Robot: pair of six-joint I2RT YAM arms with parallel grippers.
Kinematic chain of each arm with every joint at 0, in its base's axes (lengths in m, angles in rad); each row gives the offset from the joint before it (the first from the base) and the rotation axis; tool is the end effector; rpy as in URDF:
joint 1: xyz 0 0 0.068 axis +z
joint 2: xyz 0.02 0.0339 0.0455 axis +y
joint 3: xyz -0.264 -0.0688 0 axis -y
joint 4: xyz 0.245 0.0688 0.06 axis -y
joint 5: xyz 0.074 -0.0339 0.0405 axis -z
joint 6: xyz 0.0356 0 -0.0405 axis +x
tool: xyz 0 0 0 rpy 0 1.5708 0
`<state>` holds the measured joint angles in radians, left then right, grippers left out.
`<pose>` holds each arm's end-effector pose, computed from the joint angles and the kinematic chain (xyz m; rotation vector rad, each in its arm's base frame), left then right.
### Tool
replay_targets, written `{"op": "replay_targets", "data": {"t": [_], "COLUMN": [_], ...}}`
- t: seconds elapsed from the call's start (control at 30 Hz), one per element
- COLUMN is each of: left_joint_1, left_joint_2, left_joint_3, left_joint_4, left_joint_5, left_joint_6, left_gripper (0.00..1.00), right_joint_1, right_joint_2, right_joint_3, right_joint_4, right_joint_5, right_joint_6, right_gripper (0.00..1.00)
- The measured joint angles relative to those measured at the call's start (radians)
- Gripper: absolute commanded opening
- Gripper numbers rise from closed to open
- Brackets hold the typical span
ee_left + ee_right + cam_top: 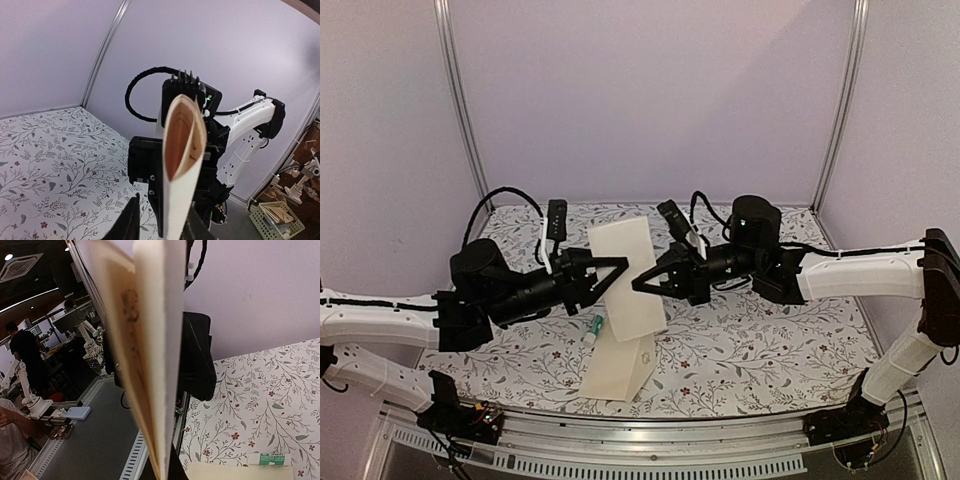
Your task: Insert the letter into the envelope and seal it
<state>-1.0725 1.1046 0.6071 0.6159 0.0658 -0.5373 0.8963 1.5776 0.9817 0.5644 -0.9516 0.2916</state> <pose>0.1193 -0.2243 0.2981 0.4813 1.5307 -1.3379 0.1977 0.2937 0.2867 -1.2940 1.3467 1.6196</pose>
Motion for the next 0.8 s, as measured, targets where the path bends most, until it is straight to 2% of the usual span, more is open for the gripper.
{"op": "replay_targets", "data": {"t": [0.13,0.17,0.27,0.37,0.47,0.6,0.77,0.8], "left_joint_1": [-0.001,-0.002,-0.003,-0.006,-0.032,-0.135,-0.311,-0.341], "left_joint_2": [0.01,0.011,0.012,0.026,0.042,0.124,0.368,0.424], "left_joint_3": [0.0,0.0,0.002,0.015,0.016,0.063,0.203,0.243], "left_joint_4": [-0.001,-0.001,-0.013,-0.042,-0.063,-0.117,-0.251,-0.328], "left_joint_5": [0.005,0.006,-0.014,-0.06,-0.137,-0.35,-0.671,-0.729], "left_joint_6": [0.061,0.086,0.151,0.224,0.303,0.439,0.626,0.642], "left_gripper": [0.92,0.98,1.0,1.0,1.0,1.0,1.0,1.0], "right_joint_1": [-0.007,-0.011,-0.03,-0.043,-0.052,-0.059,-0.076,-0.079], "right_joint_2": [-0.01,-0.019,-0.084,-0.2,-0.288,-0.366,-0.388,-0.391], "right_joint_3": [-0.015,-0.024,-0.079,-0.156,-0.201,-0.247,-0.287,-0.295], "right_joint_4": [-0.027,-0.038,-0.094,-0.162,-0.203,-0.24,-0.284,-0.291], "right_joint_5": [0.061,0.09,0.205,0.384,0.529,0.721,0.896,0.916], "right_joint_6": [0.0,0.0,0.0,0.0,0.001,0.005,0.016,0.018], "right_gripper": [0.0,0.0,0.0,0.0,0.0,0.0,0.0,0.0]}}
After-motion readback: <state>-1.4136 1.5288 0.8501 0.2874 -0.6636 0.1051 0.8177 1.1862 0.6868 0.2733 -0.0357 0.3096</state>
